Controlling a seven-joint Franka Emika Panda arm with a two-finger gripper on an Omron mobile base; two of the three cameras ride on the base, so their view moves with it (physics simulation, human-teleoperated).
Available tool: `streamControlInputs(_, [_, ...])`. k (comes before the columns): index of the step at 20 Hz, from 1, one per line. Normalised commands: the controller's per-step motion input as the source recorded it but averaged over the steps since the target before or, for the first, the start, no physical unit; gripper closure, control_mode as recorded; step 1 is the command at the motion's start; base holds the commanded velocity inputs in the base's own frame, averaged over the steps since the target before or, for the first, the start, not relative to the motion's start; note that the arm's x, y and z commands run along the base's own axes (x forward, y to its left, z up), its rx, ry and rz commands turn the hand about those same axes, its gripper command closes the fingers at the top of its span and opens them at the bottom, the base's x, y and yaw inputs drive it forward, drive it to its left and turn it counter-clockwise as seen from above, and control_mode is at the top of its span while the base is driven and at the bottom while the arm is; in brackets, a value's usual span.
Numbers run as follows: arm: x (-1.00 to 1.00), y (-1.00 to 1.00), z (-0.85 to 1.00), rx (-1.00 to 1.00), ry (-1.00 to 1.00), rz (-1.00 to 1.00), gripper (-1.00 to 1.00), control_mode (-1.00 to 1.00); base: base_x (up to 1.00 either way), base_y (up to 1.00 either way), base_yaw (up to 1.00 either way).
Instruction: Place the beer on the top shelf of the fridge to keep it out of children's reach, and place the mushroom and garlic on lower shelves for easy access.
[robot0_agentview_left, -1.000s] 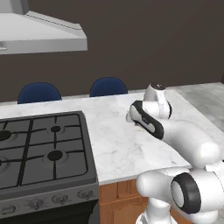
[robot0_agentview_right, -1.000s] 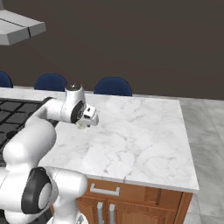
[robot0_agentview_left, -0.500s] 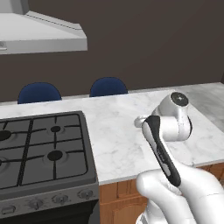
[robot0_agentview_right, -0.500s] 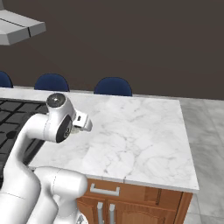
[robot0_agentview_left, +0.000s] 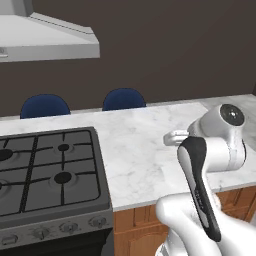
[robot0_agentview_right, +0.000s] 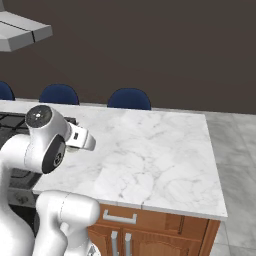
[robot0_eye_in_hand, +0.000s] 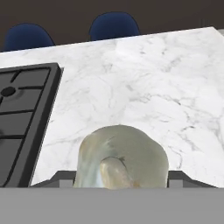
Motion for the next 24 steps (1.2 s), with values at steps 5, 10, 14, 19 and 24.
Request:
streamControlInputs(5, [-0.79,0.00,0.51,0.00,-0.02,0.00,1.00,-1.00,0.00,0.00,0.00])
streamControlInputs(10, [-0.44,0.00,0.21,-0.01,0.00,0.00,1.00,1.00,-0.32,0.00,0.00])
streamControlInputs(14, [0.00,0.00,0.00,0.00,0.00,0.00,1.00,1.00,-0.88,-0.03,0.00])
streamControlInputs(19, [0.00,0.00,0.00,0.00,0.00,0.00,1.00,1.00,-0.49,-0.53,-0.08])
streamControlInputs(24, [0.00,0.00,0.00,0.00,0.00,0.00,1.00,1.00,-0.06,-0.71,-0.32])
